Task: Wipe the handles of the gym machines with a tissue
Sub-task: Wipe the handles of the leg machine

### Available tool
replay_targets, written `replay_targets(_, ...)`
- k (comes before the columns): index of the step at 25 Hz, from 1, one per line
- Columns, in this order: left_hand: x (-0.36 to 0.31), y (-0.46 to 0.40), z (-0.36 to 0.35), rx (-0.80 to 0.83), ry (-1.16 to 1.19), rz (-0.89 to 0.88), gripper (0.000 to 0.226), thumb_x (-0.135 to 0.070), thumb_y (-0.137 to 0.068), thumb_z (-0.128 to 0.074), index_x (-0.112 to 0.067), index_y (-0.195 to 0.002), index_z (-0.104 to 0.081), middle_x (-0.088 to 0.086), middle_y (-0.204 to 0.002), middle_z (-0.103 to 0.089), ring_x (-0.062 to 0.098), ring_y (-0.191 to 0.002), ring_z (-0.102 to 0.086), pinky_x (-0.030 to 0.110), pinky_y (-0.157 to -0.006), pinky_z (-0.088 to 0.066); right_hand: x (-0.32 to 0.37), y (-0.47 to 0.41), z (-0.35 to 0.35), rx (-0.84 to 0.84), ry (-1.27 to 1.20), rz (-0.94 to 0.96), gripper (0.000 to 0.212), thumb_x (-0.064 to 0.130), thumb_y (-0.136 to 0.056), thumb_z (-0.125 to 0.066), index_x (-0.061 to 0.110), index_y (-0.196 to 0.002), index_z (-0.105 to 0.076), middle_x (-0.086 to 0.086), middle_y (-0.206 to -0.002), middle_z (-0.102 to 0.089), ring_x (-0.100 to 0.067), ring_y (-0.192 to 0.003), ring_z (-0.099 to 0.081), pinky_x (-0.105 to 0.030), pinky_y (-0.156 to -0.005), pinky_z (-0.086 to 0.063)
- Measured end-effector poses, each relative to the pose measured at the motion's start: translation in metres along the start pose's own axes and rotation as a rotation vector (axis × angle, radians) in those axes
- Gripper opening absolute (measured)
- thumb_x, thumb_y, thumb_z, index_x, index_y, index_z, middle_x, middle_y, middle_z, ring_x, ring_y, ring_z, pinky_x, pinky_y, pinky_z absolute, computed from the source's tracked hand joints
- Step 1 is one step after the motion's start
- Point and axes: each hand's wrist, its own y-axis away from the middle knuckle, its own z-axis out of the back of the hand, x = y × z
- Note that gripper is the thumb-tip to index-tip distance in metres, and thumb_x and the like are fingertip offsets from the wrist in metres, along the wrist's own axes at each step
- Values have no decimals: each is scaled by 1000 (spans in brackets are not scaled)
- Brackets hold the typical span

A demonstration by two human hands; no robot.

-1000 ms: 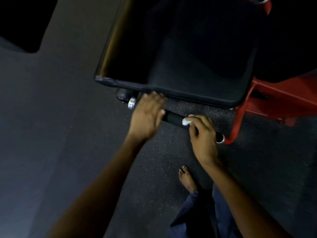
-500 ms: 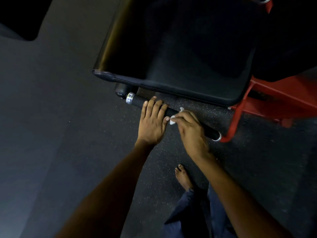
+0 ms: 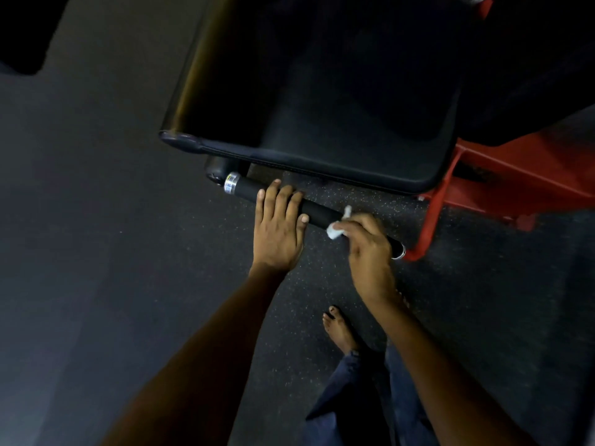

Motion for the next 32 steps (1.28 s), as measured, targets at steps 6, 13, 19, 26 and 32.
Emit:
replay_targets(6, -17, -2, -6, -41, 43, 142, 58, -42, -103, -16, -2, -121, -53, 18, -127, -52, 32, -138, -25, 38, -120, 2, -58, 29, 16, -11, -68, -886, 21, 3, -90, -55, 4, -105, -69, -12, -106, -68, -25, -100, -64, -6, -71, -40)
replay_targets(13, -13, -1, -9, -58, 41, 124, 51, -42, -103, -15, -6, -121, -47, 17, -129, -51, 32, -138, -25, 38, -120, 1, -5, -2, -4, -267, -80, -562, 21, 5, -92, -53, 3, -108, -66, -12, -110, -60, -19, -97, -59, -13, -76, -42)
replay_targets(19, -14, 1, -11, -55, 50, 137, 50, -41, -103, -15, -6, -121, -46, 17, -130, -50, 32, -139, -23, 40, -121, 1, -28, -34, 15, -36, 23, -923, 26, 0, -92, -50, 5, -114, -64, -12, -114, -64, -21, -97, -64, -14, -69, -45)
replay_targets(26, -13, 0, -9, -49, 40, 120, 52, -41, -103, -16, -5, -122, -48, 16, -131, -49, 31, -140, -23, 39, -121, 1, -46, -19, 23, -227, -89, -1104, 25, 1, -93, -50, -4, -115, -61, -18, -116, -63, -25, -102, -62, -21, -78, -48)
replay_targets(32, -13, 0, -9, -41, 39, 135, 51, -41, -103, -15, -6, -122, -46, 17, -131, -49, 31, -141, -21, 38, -121, 3, -3, -25, 10, 50, -67, -624, 25, 8, -93, -53, 14, -114, -65, -2, -116, -61, -13, -102, -58, -13, -80, -43)
